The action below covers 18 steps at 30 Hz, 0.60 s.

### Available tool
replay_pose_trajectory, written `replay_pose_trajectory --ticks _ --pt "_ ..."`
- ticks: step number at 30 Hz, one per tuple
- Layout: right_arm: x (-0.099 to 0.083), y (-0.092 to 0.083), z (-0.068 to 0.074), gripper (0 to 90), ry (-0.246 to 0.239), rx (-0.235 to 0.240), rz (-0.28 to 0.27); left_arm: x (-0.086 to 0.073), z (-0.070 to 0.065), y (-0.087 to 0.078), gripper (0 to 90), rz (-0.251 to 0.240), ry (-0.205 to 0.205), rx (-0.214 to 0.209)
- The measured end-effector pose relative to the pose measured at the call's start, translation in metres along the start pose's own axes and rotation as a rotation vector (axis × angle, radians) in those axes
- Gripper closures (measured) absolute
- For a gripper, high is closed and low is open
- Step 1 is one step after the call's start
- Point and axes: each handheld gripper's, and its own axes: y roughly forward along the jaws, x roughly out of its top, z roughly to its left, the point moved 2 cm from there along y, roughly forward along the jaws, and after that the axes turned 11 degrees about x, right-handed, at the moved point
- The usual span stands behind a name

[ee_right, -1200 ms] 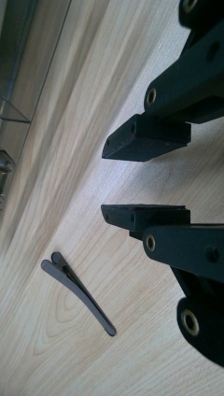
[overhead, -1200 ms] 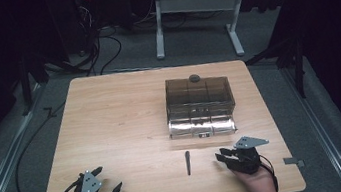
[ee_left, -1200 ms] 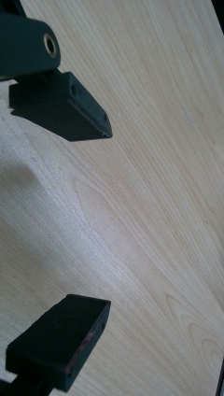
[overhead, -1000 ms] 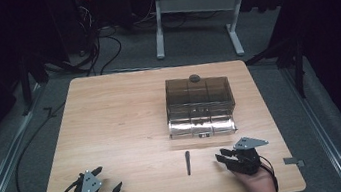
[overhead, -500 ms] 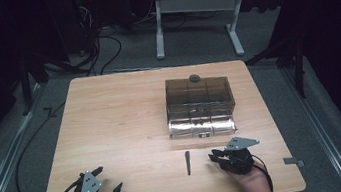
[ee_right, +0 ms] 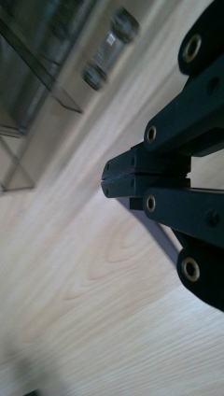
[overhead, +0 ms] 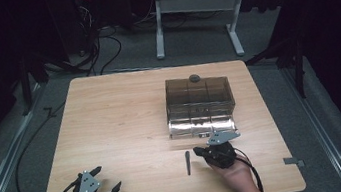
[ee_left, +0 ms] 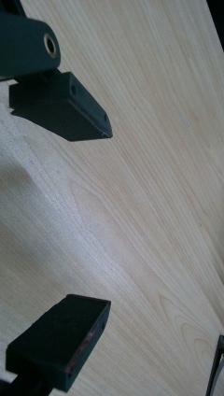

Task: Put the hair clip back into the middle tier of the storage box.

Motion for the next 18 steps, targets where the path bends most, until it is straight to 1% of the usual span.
replay_pose_trajectory --ticks 3,7,10,14,17,18 --pt "-0.006 -0.001 0.004 90.0 0.007 0.012 0.005 0.0 0.0 0.0 15.1 -0.001 -0.005 0.002" --pt "-0.012 -0.001 0.01 90.0 -0.009 0.025 0.018 0.0 0.0 0.001 15.1 0.007 0.001 -0.01" --pt "-0.013 0.003 0.016 89.7 -0.025 0.033 0.036 0.0 0.0 0.001 15.1 0.012 -0.001 -0.015" --pt "-0.013 0.01 0.022 89.6 -0.031 0.051 0.051 0.0 0.0 0.001 15.1 0.005 0.002 -0.017" --pt "-0.014 0.014 0.03 89.5 -0.063 0.056 0.073 0.0 0.0 0.0 15.1 0.0 0.006 -0.019" --pt "-0.014 0.015 0.033 89.5 -0.065 0.059 0.074 0.0 0.0 0.0 15.1 0.0 0.007 -0.019"
